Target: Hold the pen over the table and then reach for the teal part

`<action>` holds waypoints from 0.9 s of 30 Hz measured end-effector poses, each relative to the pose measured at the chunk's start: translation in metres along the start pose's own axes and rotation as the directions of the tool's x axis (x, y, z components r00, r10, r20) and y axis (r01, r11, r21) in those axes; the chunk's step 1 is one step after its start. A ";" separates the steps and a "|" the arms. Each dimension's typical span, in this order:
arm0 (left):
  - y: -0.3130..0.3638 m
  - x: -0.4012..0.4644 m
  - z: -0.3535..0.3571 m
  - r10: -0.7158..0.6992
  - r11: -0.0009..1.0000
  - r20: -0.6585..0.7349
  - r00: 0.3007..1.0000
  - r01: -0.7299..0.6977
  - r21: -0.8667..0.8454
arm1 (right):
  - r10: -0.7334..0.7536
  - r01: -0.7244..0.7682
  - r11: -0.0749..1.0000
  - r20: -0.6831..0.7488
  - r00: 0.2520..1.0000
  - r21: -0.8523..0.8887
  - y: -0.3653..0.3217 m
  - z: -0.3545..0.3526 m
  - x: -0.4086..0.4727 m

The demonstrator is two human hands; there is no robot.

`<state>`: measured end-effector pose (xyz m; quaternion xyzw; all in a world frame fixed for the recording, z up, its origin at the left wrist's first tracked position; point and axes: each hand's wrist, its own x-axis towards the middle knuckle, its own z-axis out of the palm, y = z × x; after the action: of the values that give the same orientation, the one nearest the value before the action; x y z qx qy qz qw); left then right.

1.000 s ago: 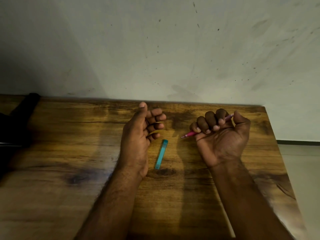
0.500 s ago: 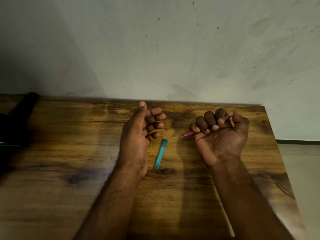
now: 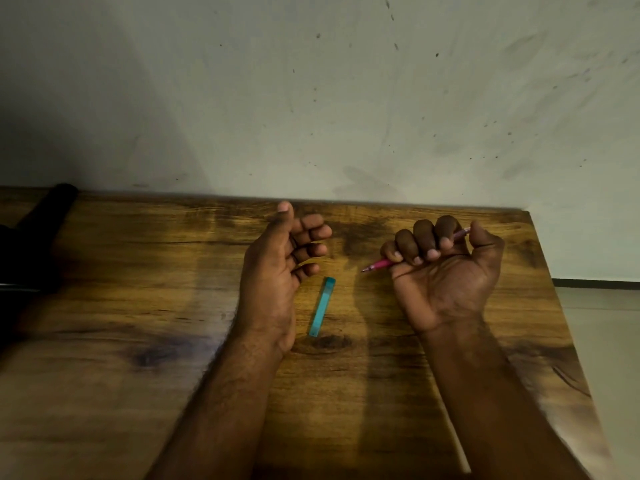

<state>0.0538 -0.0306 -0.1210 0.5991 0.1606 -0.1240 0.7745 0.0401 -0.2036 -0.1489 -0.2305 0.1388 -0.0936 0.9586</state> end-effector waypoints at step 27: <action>-0.003 0.002 -0.002 0.009 1.000 0.005 1.000 -0.009 0.004 | 0.069 -0.069 0.995 0.005 0.998 0.076 0.001 -0.001 -0.001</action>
<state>0.0540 -0.0291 -0.1245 0.6012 0.1559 -0.1223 0.7742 0.0394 -0.2026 -0.1502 -0.1889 0.1418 -0.0656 0.9695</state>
